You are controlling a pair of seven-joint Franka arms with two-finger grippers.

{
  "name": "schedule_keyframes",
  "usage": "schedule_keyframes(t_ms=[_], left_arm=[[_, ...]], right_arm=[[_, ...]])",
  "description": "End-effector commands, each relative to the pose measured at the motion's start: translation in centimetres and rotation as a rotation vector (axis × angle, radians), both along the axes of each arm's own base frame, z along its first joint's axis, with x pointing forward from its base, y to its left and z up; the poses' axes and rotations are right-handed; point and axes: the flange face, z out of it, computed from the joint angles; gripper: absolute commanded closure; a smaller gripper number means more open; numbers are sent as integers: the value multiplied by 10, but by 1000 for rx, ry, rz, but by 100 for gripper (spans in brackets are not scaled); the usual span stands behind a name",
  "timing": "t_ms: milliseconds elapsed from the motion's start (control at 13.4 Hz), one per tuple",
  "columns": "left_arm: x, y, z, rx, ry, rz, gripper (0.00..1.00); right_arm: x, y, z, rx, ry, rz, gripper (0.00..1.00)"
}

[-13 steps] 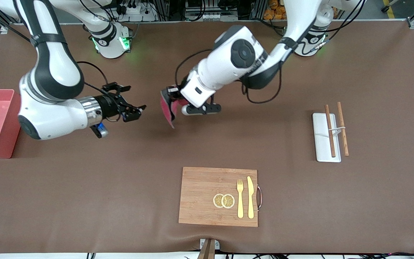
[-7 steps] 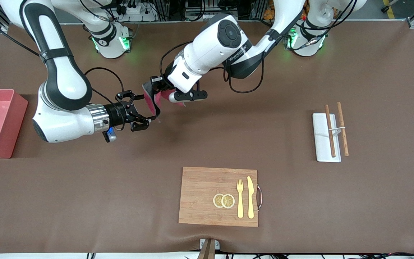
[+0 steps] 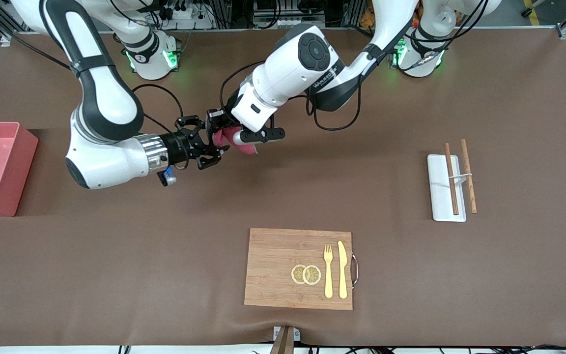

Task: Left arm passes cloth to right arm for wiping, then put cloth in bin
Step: 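Grasp the cloth with the right gripper from the left gripper, then carry the cloth with the right gripper while the left gripper withdraws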

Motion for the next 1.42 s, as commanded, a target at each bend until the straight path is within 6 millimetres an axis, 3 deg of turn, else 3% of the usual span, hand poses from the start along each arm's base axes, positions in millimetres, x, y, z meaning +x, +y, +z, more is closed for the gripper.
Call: schedule_keyframes(t_ms=[0,299,374,449,524,673,972,1122,1346], left_arm=[[2,-2,4,-12,-9,12,100],[5,1,6,18,-61,-7,100],[7,3,8,24,-78,-11,74],[9,5,9,36,-99,-16,22],[10,6,10,60,-137,-27,0],[24,21,14,90,-168,-10,0],[75,89,26,145,-137,68,0],[113,149,29,208,-95,115,0],[158,244,18,368,-101,67,0]], right_arm=[[-2,3,7,5,7,-24,100],[-1,2,7,5,-8,-15,100],[-1,2,8,5,-9,-15,100],[0,0,8,7,-11,-17,100],[1,-2,8,4,-18,-12,100],[5,-13,9,-60,-146,118,100],[17,-45,6,-182,-423,442,100],[21,-41,8,-278,-510,544,100],[10,-7,-6,-329,-587,647,100]])
